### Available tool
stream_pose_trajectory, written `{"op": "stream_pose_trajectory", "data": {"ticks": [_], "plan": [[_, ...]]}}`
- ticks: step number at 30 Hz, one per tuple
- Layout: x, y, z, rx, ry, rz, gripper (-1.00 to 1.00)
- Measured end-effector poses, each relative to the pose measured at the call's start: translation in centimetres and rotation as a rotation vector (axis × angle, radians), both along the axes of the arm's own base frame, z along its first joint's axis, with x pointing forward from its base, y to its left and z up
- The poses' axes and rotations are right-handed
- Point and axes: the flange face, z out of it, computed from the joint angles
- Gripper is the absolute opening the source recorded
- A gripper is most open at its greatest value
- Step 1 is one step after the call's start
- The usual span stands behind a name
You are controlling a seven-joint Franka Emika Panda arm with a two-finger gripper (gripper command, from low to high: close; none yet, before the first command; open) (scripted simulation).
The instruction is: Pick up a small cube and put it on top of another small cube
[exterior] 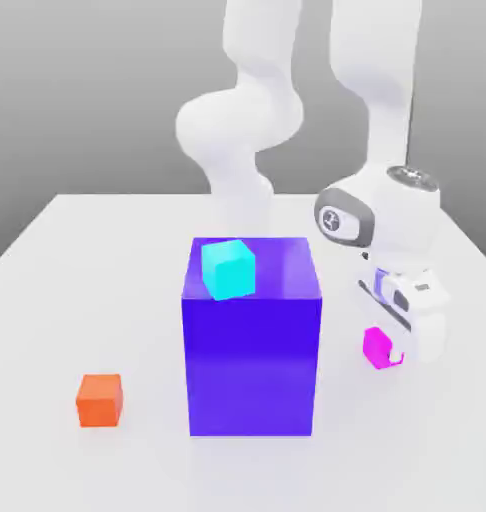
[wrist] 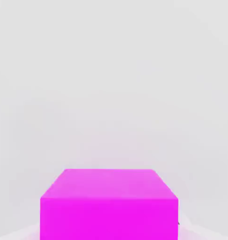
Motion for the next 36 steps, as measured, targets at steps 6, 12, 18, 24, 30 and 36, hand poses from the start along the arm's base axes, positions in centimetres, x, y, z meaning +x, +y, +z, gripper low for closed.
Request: {"op": "stream_pose_trajectory", "data": {"ticks": [6, 12, 18, 24, 30, 36], "plan": [[0.3, 0.1, 4.2, -0.002, -0.002, -0.010, -1.00], [5.8, 3.6, 5.7, -0.006, -0.006, -0.158, -1.00], [11.9, 7.1, 7.0, -0.008, -0.008, -0.316, -1.00], [18.1, 9.7, 8.2, -0.007, -0.007, -0.480, -1.00], [24.2, 11.4, 9.5, -0.002, -0.001, -0.649, -1.00], [25.7, 11.7, 4.0, -0.001, 0.000, -0.688, 1.00]]}}
